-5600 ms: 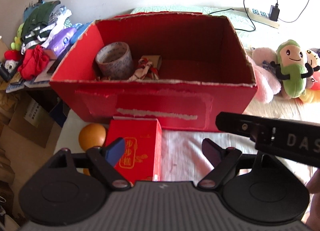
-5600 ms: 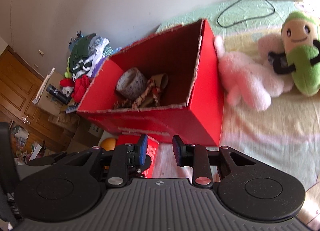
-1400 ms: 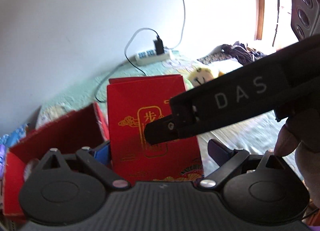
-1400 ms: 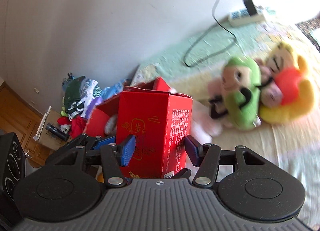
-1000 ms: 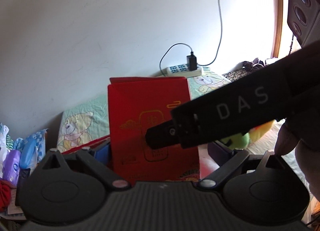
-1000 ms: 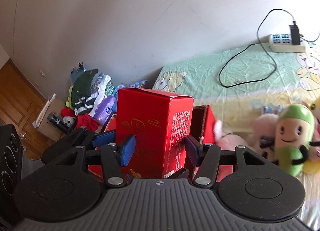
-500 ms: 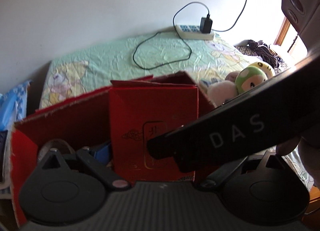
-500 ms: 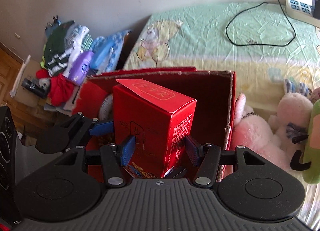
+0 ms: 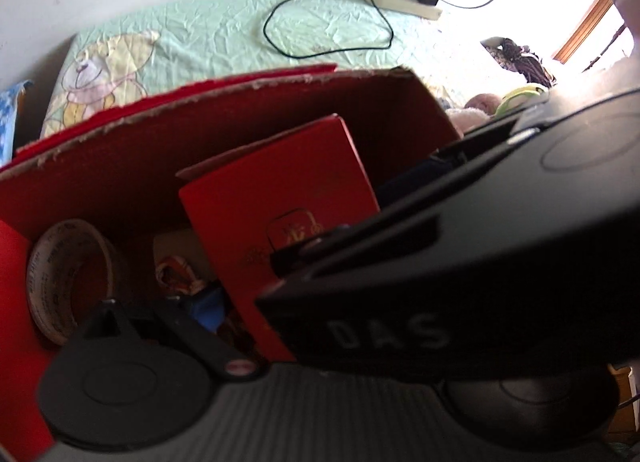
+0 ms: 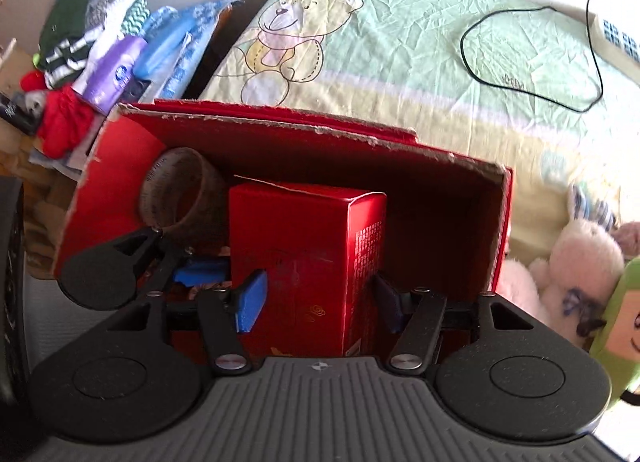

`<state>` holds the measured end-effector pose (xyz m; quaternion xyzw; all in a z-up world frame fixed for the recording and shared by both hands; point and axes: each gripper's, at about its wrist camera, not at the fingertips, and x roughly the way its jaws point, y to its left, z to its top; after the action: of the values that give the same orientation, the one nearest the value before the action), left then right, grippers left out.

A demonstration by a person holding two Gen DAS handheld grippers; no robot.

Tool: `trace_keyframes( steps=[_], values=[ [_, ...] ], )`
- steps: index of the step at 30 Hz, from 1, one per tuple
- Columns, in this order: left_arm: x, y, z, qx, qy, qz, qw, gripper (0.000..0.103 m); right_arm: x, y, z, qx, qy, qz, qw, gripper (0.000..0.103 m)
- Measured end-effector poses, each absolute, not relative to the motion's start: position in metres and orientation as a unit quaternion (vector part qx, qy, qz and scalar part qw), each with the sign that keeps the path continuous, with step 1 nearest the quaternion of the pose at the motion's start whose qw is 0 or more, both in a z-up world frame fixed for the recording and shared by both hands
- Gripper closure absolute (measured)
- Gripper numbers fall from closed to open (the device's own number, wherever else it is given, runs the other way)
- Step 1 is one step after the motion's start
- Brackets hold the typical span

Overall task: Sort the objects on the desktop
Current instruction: 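Lift the gift box with the right gripper and carry it over the red box, then lower the gift box into the red box beside the scarf-wrapped item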

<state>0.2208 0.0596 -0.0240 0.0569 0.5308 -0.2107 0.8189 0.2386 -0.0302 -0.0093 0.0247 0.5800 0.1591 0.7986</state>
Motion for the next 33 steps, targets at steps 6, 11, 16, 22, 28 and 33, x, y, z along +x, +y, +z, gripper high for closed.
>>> trace_keyframes(
  steps=[6,11,16,22,28,33],
  values=[
    [0.224,0.072,-0.026,0.043,0.549,-0.200,0.811,0.009,0.247,-0.023,-0.023,0.026,0.605,0.158,0.780,0.044],
    [0.226,0.081,-0.026,0.036,0.555,-0.188,0.810,0.012,0.247,-0.021,-0.032,0.038,0.616,0.150,0.772,0.044],
    [0.221,0.072,-0.022,0.071,0.543,-0.174,0.819,0.009,0.251,-0.026,-0.044,0.061,0.632,0.144,0.759,0.036],
    [0.215,0.076,-0.017,0.090,0.525,-0.146,0.834,0.007,0.248,-0.029,-0.044,0.080,0.628,0.136,0.762,0.036],
    [0.208,0.100,-0.011,0.054,0.516,-0.145,0.842,0.009,0.244,-0.027,-0.040,0.048,0.621,0.121,0.773,0.046],
    [0.200,0.118,-0.012,0.022,0.520,-0.143,0.842,0.011,0.242,-0.028,-0.038,0.056,0.620,0.118,0.774,0.049]
  ],
)
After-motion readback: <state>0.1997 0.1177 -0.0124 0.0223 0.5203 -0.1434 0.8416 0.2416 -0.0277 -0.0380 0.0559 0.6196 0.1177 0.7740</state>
